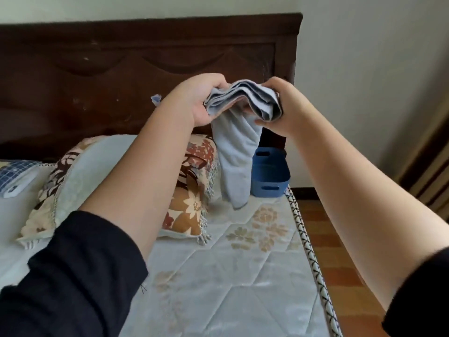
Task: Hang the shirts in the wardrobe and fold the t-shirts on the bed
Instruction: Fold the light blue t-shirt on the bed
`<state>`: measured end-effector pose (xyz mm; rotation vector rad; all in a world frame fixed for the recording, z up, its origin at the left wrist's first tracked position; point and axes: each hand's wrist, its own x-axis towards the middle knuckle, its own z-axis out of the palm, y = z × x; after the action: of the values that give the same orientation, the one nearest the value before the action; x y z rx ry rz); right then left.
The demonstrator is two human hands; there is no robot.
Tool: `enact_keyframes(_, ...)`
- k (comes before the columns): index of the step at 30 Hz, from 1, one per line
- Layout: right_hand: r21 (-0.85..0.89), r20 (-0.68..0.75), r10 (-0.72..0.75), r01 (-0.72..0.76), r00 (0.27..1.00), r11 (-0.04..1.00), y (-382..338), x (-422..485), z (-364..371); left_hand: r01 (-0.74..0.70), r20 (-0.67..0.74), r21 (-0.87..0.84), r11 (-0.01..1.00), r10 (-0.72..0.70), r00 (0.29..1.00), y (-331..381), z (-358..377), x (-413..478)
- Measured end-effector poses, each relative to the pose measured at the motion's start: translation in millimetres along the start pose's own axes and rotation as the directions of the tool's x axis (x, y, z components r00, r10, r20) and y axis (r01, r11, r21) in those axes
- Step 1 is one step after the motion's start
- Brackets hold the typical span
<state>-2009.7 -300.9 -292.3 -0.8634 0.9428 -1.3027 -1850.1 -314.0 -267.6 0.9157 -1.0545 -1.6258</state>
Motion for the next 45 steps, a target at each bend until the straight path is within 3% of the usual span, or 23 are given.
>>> enact_keyframes(3, 0.038, 0.034, -0.136, 0.135, 0.990, 0.990, 9.2, -18.9, -8.0, -0.059, -0.006, 0.094, 0.994, 0.060, 0.998, -15.3, 4.7, -12.7)
enact_keyframes(5, 0.072, -0.040, -0.089, 0.092, 0.995, 0.993, 29.3, -36.7, -18.4, -0.032, -0.031, 0.161, 0.986, 0.038, 0.999, -41.4, 3.3, -28.5)
enact_keyframes(8, -0.073, -0.149, -0.016, 0.005, 0.989, 0.997, 84.8, -75.8, -42.8, 0.078, -0.106, 0.210, 0.974, -0.057, 0.993, -101.0, -4.9, -62.5)
enact_keyframes(11, -0.042, -0.200, 0.187, -0.199, 0.962, 0.979, 161.8, -117.1, -69.0, 0.253, -0.179, 0.194, 0.948, -0.220, 0.959, -181.2, -25.8, -103.5)
enact_keyframes(14, -0.005, -0.271, 0.393, -0.410, 0.879, 0.912, 242.4, -156.0, -91.1, 0.416, -0.221, 0.158, 0.895, -0.379, 0.899, -267.3, -57.1, -145.4)
enact_keyframes(18, -0.047, -0.379, 0.577, -0.638, 0.724, 0.769, 326.0, -203.6, -113.2, 0.621, -0.293, 0.229, 0.750, -0.555, 0.779, -351.8, -88.2, -198.3)
enact_keyframes(23, -0.074, -0.398, 0.688, -0.769, 0.607, 0.635, 370.6, -236.7, -130.7, 0.726, -0.322, 0.219, 0.652, -0.654, 0.685, -390.1, -102.1, -229.5)
enact_keyframes(28, -0.227, -0.428, 0.669, -0.789, 0.607, 0.571, 380.1, -250.3, -141.5, 0.755, -0.317, 0.335, 0.564, -0.687, 0.654, -407.3, -105.4, -236.0)
enact_keyframes(32, -0.541, -0.463, 0.619, -0.755, 0.635, 0.370, 380.1, -257.6, -143.4, 0.777, -0.366, 0.421, 0.467, -0.696, 0.617, -413.5, -107.2, -242.2)
enact_keyframes(36, -0.707, -0.455, 0.586, -0.672, 0.671, 0.220, 379.1, -256.9, -141.5, 0.738, -0.351, 0.596, 0.316, -0.724, 0.593, -410.2, -108.8, -246.1)
enact_keyframes(38, -0.767, -0.441, 0.576, -0.622, 0.689, 0.156, 377.6, -254.6, -140.9, 0.613, -0.378, 0.772, 0.165, -0.657, 0.653, -407.8, -110.6, -242.4)
enact_keyframes(40, -0.813, -0.462, 0.500, -0.575, 0.733, 0.093, 377.6, -250.1, -143.9, 0.414, -0.401, 0.908, -0.068, -0.430, 0.809, -406.4, -110.3, -235.2)
enact_keyframes(41, -0.829, -0.480, 0.411, -0.554, 0.775, 0.076, 378.3, -247.0, -144.0, 0.337, -0.363, 0.931, -0.137, -0.292, 0.885, -405.9, -107.5, -230.1)
enact_keyframes(43, -0.902, -0.425, 0.102, -0.430, 0.900, 0.035, 383.3, -243.2, -140.6, 0.151, -0.160, 0.975, -0.162, -0.043, 0.986, -411.1, -97.8, -218.1)
enact_keyframes(44, -0.953, -0.302, -0.053, -0.303, 0.952, -0.011, 389.6, -240.4, -138.7, 0.057, -0.050, 0.988, -0.141, 0.051, 0.997, -418.0, -94.1, -209.8)
enact_keyframes(45, -0.981, -0.185, -0.108, -0.189, 0.977, -0.034, 396.0, -237.2, -134.6, -0.025, 0.040, 0.991, -0.133, 0.108, 0.993, -426.6, -91.6, -200.1)
